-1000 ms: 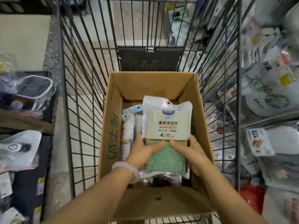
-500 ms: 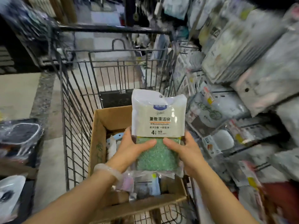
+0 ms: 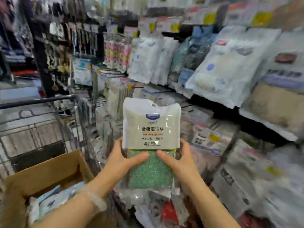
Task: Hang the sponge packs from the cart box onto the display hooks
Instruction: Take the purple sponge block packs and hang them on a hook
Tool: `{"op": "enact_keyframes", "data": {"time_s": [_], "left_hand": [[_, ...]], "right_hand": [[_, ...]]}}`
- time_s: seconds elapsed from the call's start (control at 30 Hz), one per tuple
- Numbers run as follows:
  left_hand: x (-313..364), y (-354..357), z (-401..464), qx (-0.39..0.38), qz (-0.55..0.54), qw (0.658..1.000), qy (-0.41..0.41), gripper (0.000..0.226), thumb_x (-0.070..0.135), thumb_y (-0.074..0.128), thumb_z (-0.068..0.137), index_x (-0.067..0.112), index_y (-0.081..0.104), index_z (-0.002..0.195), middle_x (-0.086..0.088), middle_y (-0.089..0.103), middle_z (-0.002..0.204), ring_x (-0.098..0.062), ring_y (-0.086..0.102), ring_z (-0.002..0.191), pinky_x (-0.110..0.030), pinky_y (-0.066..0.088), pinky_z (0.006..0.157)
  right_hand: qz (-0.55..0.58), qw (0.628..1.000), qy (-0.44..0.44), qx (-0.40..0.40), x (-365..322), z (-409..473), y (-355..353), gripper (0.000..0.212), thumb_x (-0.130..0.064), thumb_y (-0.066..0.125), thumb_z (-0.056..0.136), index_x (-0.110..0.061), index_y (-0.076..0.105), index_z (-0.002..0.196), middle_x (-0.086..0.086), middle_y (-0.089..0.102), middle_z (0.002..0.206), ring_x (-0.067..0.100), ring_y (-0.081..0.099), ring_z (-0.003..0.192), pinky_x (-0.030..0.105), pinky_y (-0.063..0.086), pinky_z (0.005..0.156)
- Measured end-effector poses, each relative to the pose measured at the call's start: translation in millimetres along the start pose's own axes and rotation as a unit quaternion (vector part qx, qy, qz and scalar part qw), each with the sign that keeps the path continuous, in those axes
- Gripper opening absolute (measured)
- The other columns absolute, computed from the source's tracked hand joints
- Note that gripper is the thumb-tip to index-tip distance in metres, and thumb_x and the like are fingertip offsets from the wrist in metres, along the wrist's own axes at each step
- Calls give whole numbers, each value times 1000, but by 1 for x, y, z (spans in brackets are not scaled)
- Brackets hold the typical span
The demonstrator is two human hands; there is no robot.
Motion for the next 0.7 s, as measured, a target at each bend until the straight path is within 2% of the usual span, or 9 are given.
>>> {"op": "enact_keyframes", "data": {"time_s": [0.03, 0.1, 0.17, 0.3, 0.37, 0.47, 0.53, 0.63, 0.7], "left_hand": [[12, 26, -7, -19, 0, 1000, 16, 93, 41, 90, 43, 25, 43, 121, 13, 61, 109, 2, 56, 101, -23, 47, 84], [35, 77, -20, -61, 2, 997, 41, 90, 37, 88, 41, 26, 43, 118, 17, 59, 105, 9, 53, 93, -15, 43, 75], [58, 127, -33, -116, 12, 991, 67, 90, 30, 90, 45, 28, 41, 121, 14, 58, 111, 3, 54, 97, -21, 43, 80], [111, 218, -60, -236, 15, 961, 142, 74, 34, 81, 59, 28, 42, 121, 12, 54, 121, 2, 51, 103, -15, 42, 82], [139, 255, -73, -280, -7, 947, 156, 73, 29, 83, 59, 26, 44, 121, 12, 56, 121, -2, 54, 106, -19, 44, 85], [189, 296, -89, -332, -53, 927, 165, 69, 30, 85, 57, 27, 47, 116, 15, 59, 115, 2, 57, 99, -17, 46, 74], [220, 314, -95, -356, -92, 913, 176, 69, 33, 83, 55, 24, 49, 115, 9, 64, 111, -2, 63, 93, -16, 48, 68], [265, 326, -96, -349, -127, 906, 205, 70, 30, 86, 45, 22, 53, 107, 3, 70, 97, -9, 68, 81, -19, 51, 62], [291, 332, -94, -344, -139, 902, 221, 70, 42, 89, 44, 27, 52, 102, 4, 70, 92, -7, 68, 75, -13, 49, 55]], "right_hand": [[-1, 999, -16, 29, -13, -15, -27, 80, -34, 88, 52, -31, 43, 119, -13, 64, 113, -1, 63, 100, 28, 55, 83], [-16, 995, -55, 84, -37, -45, -81, 78, -28, 87, 54, -32, 44, 118, -15, 66, 112, 1, 63, 102, 23, 54, 83], [-32, 989, -80, 122, -62, -76, -131, 72, -26, 84, 55, -34, 46, 116, -19, 69, 105, -1, 64, 99, 18, 53, 79], [-63, 974, -99, 196, -114, -138, -214, 63, -31, 84, 52, -36, 52, 106, -17, 73, 95, 8, 69, 92, 27, 54, 85], [-65, 961, -113, 243, -143, -163, -245, 57, -22, 87, 58, -33, 54, 104, -14, 75, 90, 11, 70, 88, 26, 55, 81], [-89, 946, -146, 275, -193, -189, -276, 59, -24, 86, 58, -31, 53, 106, -17, 74, 92, 0, 69, 85, 24, 52, 81], [-104, 939, -167, 281, -226, -197, -289, 69, -36, 84, 47, -30, 52, 107, -17, 74, 93, 1, 69, 86, 29, 51, 86], [-102, 933, -187, 291, -269, -195, -304, 75, -41, 82, 37, -25, 54, 105, -10, 75, 91, 9, 71, 85, 27, 57, 75], [-107, 924, -200, 308, -296, -189, -312, 74, -44, 83, 35, -25, 58, 102, -8, 75, 91, 15, 72, 88, 34, 57, 80]]}}
Point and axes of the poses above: each hand's wrist, its own z-axis towards the middle knuckle, its own y-axis out of the palm, x = y × z, the point moved 5 cm from there along z, towards the middle knuckle
